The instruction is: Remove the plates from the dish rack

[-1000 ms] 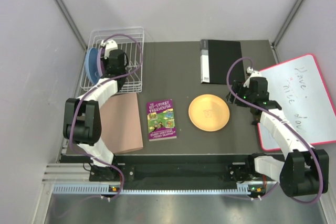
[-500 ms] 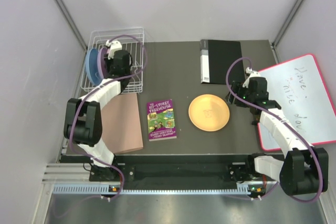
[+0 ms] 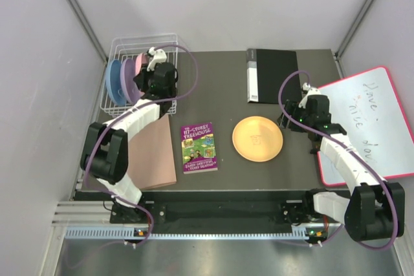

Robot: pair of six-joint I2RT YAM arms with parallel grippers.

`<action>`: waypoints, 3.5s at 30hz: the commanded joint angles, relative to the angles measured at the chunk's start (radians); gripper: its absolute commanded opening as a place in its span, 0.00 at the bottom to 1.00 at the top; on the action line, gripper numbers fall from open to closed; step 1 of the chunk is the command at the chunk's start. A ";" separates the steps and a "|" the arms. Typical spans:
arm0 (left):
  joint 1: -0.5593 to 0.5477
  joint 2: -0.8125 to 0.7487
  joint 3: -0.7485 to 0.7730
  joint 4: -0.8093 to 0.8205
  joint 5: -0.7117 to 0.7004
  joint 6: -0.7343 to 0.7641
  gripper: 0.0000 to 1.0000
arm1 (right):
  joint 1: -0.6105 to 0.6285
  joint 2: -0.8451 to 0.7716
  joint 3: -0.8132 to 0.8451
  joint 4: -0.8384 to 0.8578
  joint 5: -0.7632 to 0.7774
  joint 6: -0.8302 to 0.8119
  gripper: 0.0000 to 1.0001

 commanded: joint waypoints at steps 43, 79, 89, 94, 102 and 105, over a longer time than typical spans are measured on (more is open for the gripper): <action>-0.492 -0.234 -0.090 -0.106 0.908 -0.785 0.00 | 0.003 -0.073 -0.051 0.296 -0.409 0.125 0.66; -0.512 -0.300 -0.111 -0.132 0.868 -0.712 0.44 | 0.000 -0.050 -0.113 0.293 -0.315 0.098 0.00; -0.509 -0.382 -0.159 -0.204 0.477 -0.511 0.99 | -0.045 -0.119 -0.073 0.006 -0.171 0.036 0.00; -0.502 -0.471 -0.208 -0.134 0.222 -0.324 0.99 | -0.062 -0.115 -0.085 -0.062 -0.137 0.022 0.00; -0.430 -0.540 -0.251 -0.034 0.113 -0.172 0.99 | -0.065 -0.081 -0.073 -0.093 -0.168 0.021 0.02; -0.388 -0.547 -0.252 -0.052 0.128 -0.182 0.99 | -0.066 -0.056 -0.068 -0.091 -0.175 0.016 0.04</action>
